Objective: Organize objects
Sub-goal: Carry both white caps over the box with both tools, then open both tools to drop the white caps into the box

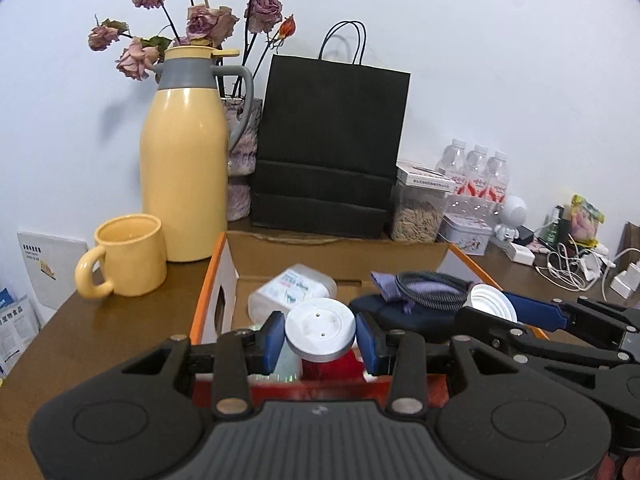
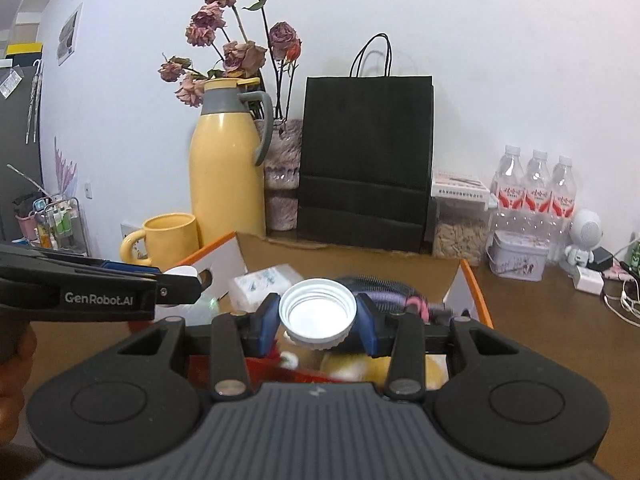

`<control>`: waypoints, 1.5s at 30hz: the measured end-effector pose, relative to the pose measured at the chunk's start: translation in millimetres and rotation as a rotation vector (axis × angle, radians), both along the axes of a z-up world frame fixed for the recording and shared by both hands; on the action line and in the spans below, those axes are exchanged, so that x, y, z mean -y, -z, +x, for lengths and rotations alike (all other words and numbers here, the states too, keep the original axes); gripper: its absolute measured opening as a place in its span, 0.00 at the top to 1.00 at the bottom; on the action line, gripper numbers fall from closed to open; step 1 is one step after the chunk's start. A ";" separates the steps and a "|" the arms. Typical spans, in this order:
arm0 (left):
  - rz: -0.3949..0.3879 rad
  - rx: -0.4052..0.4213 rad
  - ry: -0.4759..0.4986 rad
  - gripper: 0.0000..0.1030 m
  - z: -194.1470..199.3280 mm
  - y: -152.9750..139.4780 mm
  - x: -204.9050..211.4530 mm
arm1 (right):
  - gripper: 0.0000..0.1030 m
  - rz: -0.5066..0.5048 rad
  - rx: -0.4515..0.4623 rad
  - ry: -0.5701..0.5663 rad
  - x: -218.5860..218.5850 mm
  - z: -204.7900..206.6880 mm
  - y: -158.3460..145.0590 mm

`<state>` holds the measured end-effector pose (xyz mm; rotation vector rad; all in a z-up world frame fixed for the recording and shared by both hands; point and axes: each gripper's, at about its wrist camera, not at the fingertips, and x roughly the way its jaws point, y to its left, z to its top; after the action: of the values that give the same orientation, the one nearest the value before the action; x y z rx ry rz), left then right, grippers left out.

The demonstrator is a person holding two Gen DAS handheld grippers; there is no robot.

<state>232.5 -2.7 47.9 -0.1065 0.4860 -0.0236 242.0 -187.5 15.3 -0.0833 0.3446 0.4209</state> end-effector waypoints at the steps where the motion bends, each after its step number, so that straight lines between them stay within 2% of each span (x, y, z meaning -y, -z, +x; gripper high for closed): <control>1: 0.003 -0.002 -0.005 0.64 5.7 -0.8 0.8 | 0.60 0.000 0.003 0.000 -0.5 5.4 -1.5; 18: 0.026 -0.032 -0.077 0.64 79.7 1.3 -12.8 | 0.60 -0.012 -0.019 -0.031 -24.8 79.4 -0.1; 30: 0.051 -0.047 -0.037 0.64 106.4 7.7 -18.0 | 0.60 -0.059 -0.057 -0.037 -40.4 104.9 12.4; 32: 0.054 -0.054 -0.029 0.63 107.8 9.4 -16.9 | 0.55 -0.065 -0.065 -0.025 -39.6 106.3 13.5; 33: 0.057 -0.060 -0.031 0.63 108.2 9.9 -16.4 | 0.46 -0.069 -0.072 -0.017 -39.1 107.1 14.0; 34: 0.059 -0.060 -0.033 0.59 108.2 10.3 -15.8 | 0.40 -0.071 -0.078 -0.012 -38.2 107.5 14.5; 35: 0.060 -0.058 -0.036 0.44 107.6 10.3 -15.5 | 0.23 -0.072 -0.081 -0.006 -37.0 107.2 14.7; 36: 0.060 -0.055 -0.040 0.36 107.4 9.7 -15.7 | 0.11 -0.074 -0.077 0.001 -36.1 106.0 14.4; 37: 0.058 -0.046 -0.049 0.16 106.2 8.7 -16.5 | 0.07 -0.080 -0.068 0.009 -35.7 104.2 13.8; 38: 0.057 -0.035 -0.052 0.03 104.9 7.5 -17.2 | 0.00 -0.086 -0.060 0.012 -35.6 102.8 13.2; 40: 0.050 -0.008 -0.059 0.02 101.2 5.2 -18.1 | 0.00 -0.091 -0.056 0.004 -35.1 99.9 12.5; 45: 0.060 -0.011 -0.052 0.02 100.4 5.2 -15.0 | 0.00 -0.086 -0.065 0.002 -32.7 99.8 12.9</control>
<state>332.8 12.3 42.7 -0.0608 0.4944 0.0426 341.9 -154.8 2.5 -0.1534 0.4270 0.4075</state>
